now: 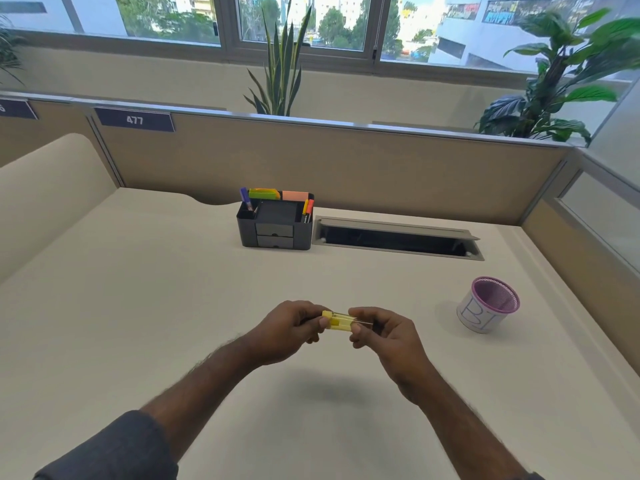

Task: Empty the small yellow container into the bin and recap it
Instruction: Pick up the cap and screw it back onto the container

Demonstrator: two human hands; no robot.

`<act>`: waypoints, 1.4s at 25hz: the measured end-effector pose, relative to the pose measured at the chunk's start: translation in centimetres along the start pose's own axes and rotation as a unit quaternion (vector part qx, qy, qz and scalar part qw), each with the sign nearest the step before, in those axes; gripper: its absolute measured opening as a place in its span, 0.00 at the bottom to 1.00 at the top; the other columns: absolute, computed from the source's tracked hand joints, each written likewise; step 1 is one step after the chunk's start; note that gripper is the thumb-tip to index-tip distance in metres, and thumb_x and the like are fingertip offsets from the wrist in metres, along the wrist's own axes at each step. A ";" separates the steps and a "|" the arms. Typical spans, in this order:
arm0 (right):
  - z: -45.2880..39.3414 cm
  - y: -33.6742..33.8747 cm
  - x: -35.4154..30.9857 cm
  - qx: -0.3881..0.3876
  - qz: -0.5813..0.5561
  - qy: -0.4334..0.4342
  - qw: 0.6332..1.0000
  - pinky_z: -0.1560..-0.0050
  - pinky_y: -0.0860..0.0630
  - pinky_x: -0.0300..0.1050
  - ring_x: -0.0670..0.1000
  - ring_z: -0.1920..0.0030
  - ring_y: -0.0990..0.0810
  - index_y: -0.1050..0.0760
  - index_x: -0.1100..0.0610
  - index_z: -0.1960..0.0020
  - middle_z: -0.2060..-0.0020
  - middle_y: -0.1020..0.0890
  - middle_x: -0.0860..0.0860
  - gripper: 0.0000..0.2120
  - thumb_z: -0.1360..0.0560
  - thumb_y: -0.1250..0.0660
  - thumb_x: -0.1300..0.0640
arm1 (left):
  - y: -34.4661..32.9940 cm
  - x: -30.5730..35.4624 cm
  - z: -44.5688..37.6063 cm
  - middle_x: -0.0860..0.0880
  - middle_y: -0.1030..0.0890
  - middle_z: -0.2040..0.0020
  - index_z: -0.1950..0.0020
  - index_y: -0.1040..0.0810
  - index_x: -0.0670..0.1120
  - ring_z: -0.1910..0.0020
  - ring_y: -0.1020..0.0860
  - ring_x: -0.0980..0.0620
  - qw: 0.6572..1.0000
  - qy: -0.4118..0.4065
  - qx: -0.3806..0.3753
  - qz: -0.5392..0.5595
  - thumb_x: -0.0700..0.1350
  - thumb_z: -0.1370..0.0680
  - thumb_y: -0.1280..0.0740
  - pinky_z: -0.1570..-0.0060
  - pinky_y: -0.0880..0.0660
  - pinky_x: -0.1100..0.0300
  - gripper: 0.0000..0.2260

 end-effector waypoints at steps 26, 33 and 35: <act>-2.7 -1.6 1.2 -0.021 0.022 -0.059 0.998 0.76 0.30 0.42 0.50 0.75 0.27 0.18 0.62 0.53 0.70 0.20 0.55 0.11 0.21 0.33 0.54 | 0.3 -1.5 -1.4 0.46 0.20 0.49 0.40 0.18 0.45 0.51 0.21 0.47 0.998 -0.003 0.061 -0.013 0.37 0.22 0.32 0.47 0.21 0.48 0.11; -4.8 -2.1 1.2 -0.081 0.131 -0.043 0.987 0.60 0.23 0.42 0.48 0.58 0.18 0.17 0.54 0.49 0.57 0.14 0.53 0.07 0.22 0.33 0.54 | 1.6 -2.3 -2.2 0.46 0.15 0.50 0.39 0.19 0.46 0.54 0.19 0.54 0.984 0.038 0.081 0.154 0.38 0.24 0.29 0.52 0.21 0.61 0.13; -6.0 -2.6 1.0 -0.074 0.189 -0.017 0.979 0.57 0.24 0.41 0.46 0.55 0.20 0.17 0.53 0.48 0.55 0.15 0.48 0.07 0.23 0.31 0.54 | 2.3 -2.4 -2.8 0.47 0.15 0.52 0.40 0.19 0.48 0.56 0.19 0.54 0.979 0.039 0.094 0.177 0.39 0.24 0.29 0.53 0.20 0.60 0.13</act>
Point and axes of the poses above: each hand's wrist, its own z-axis away from the middle knuckle, its own y-axis out of the back of the hand, x = y × z, the point moved 4 cm from there along -z, towards the middle knuckle
